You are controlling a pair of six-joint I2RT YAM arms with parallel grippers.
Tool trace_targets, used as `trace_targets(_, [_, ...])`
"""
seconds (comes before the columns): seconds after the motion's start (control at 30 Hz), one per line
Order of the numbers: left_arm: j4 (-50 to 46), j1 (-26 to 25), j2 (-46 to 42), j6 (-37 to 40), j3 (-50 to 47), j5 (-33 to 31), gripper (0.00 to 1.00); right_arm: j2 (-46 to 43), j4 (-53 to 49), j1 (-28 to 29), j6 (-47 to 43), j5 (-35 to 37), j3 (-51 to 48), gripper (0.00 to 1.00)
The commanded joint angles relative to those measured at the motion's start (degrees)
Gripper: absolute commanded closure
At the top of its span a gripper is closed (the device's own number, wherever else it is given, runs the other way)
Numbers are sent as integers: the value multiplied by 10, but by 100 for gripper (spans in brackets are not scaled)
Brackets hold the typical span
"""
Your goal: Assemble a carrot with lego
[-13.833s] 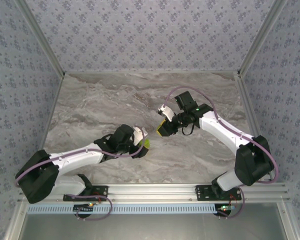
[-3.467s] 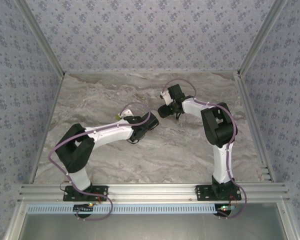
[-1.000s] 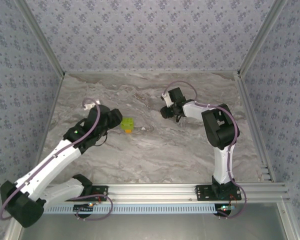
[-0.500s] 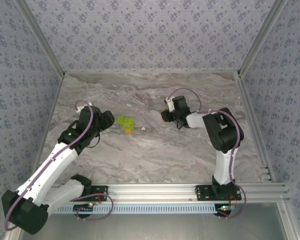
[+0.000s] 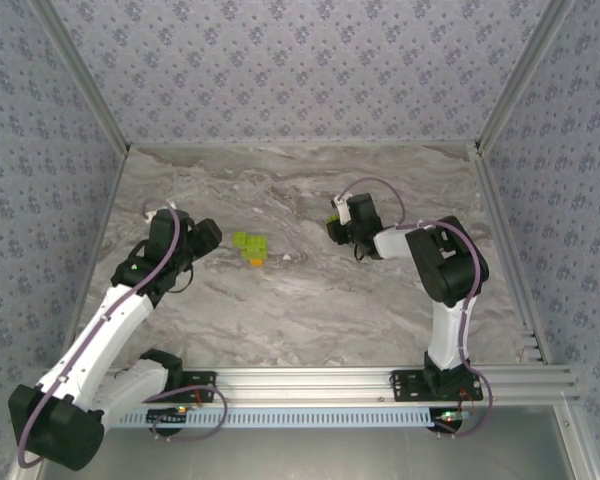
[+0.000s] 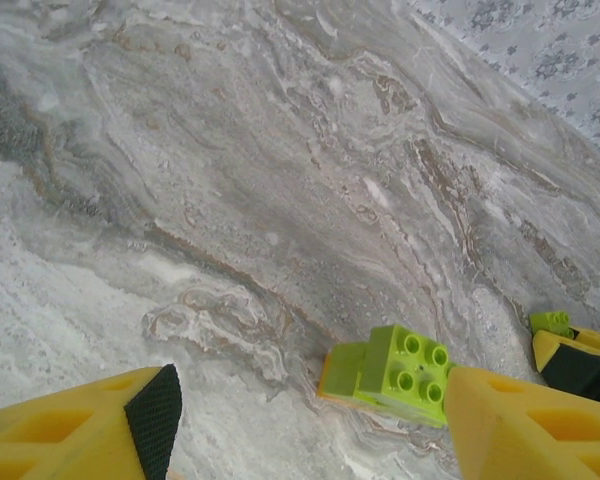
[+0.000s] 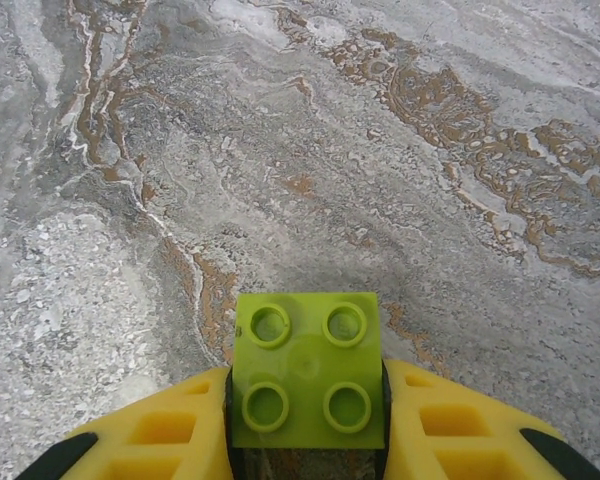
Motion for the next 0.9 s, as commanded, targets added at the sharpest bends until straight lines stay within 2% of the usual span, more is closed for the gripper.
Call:
trace_targets(0.0, [43, 5, -4, 34, -15, 13, 28, 9, -76, 6, 5, -33, -28, 76])
trace_targets(0.17, [123, 5, -17, 101, -63, 26, 28, -27, -111, 7, -24, -103, -34, 79])
trace_targets(0.33, [226, 8, -59, 199, -127, 49, 27, -94, -207, 9, -70, -205, -16, 78])
trace_targets(0.4, [278, 16, -73, 252, -157, 101, 27, -123, -236, 15, -81, -214, -10, 78])
trace_targets(0.43, [312, 27, -79, 276, -176, 147, 27, -137, -248, 19, -85, -216, -8, 78])
trace_targets(0.5, [391, 57, -79, 281, -211, 244, 27, -161, -271, 27, -93, -219, -3, 78])
trace_targets(0.57, [434, 66, -67, 308, -230, 288, 28, -178, -292, 32, -102, -214, 2, 77])
trace_targets(0.7, [513, 74, -55, 361, -273, 335, 28, -196, -315, 35, -113, -213, 6, 77])
trace_targets(0.87, [511, 74, -16, 410, -274, 361, 28, -198, -324, 34, -117, -220, 8, 76])
